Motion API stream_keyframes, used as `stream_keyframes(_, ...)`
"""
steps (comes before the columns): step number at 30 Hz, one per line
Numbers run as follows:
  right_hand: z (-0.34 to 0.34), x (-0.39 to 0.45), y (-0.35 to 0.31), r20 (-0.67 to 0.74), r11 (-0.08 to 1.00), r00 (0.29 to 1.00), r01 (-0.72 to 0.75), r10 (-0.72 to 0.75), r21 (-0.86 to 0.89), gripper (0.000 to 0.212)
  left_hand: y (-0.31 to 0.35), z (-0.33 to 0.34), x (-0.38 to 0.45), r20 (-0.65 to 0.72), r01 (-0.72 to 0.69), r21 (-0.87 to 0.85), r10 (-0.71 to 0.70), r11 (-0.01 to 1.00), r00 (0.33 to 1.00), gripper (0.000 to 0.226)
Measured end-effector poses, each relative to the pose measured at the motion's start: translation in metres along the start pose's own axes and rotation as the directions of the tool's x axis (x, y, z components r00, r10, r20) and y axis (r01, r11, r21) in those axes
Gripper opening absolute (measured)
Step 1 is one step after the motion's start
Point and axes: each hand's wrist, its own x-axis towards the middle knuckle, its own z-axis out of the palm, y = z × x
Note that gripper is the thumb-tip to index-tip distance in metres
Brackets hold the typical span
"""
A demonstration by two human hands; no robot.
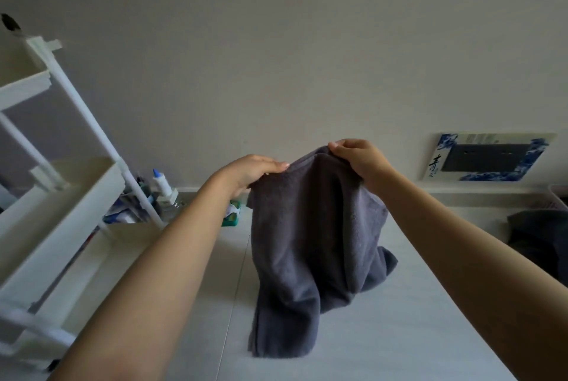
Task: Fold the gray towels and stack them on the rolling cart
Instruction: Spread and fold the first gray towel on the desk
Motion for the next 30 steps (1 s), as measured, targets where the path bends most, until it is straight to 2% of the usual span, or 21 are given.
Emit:
stream_keyframes(3,0.005,0.007,0.004,-0.073,0.975,0.993,0.074,-0.091,-0.209,0.016,0.0,-0.008,0.01,0.059,0.027,-0.046,-0.024,0.999,0.998,0.016)
stream_keyframes(5,0.015,0.007,0.011,-0.172,0.933,0.966,0.127,-0.194,-0.337,0.011,0.001,-0.006,0.014,0.081,0.049,-0.116,-0.04,0.992,0.996,0.014)
stream_keyframes(6,0.022,0.004,0.014,-0.245,0.932,0.945,0.127,-0.218,-0.34,0.011,0.003,-0.003,0.014,0.077,0.068,-0.16,-0.056,0.985,0.995,0.014)
stream_keyframes(8,0.037,-0.008,0.016,-0.354,0.984,0.926,0.075,-0.129,-0.164,0.021,0.007,0.007,0.014,0.051,0.092,-0.251,-0.082,0.964,0.995,0.015)
stream_keyframes(10,0.051,-0.019,0.017,-0.263,0.999,0.965,-0.012,0.023,0.042,0.041,0.008,0.02,0.016,0.024,0.093,-0.333,-0.09,0.938,0.996,0.016)
stream_keyframes(12,0.06,-0.027,0.018,-0.163,0.986,0.982,-0.075,0.099,0.151,0.049,0.006,0.034,0.017,-0.012,0.08,-0.393,-0.093,0.916,0.996,0.017)
stream_keyframes(15,0.059,-0.027,0.019,-0.119,0.946,0.972,-0.161,0.201,0.282,0.036,0.003,0.053,0.016,-0.064,0.077,-0.425,-0.114,0.902,0.991,0.017)
stream_keyframes(20,0.048,-0.022,0.028,0.01,0.772,0.924,-0.324,0.381,0.547,0.017,-0.001,0.066,0.014,-0.164,0.063,-0.57,-0.188,0.819,0.969,0.015)
stream_keyframes(22,0.042,-0.024,0.028,0.077,0.7,0.916,-0.354,0.394,0.62,0.017,0.0,0.066,0.011,-0.232,0.015,-0.618,-0.2,0.786,0.952,0.014)
stream_keyframes(25,0.028,-0.025,0.027,0.113,0.631,0.922,-0.34,0.371,0.698,0.019,0.002,0.058,0.005,-0.331,-0.07,-0.61,-0.174,0.789,0.927,0.016)
stream_keyframes(30,-0.009,-0.023,0.016,0.075,0.643,0.943,-0.278,0.324,0.713,0.021,0.017,0.044,-0.008,-0.462,-0.191,-0.512,-0.08,0.837,0.883,0.022)
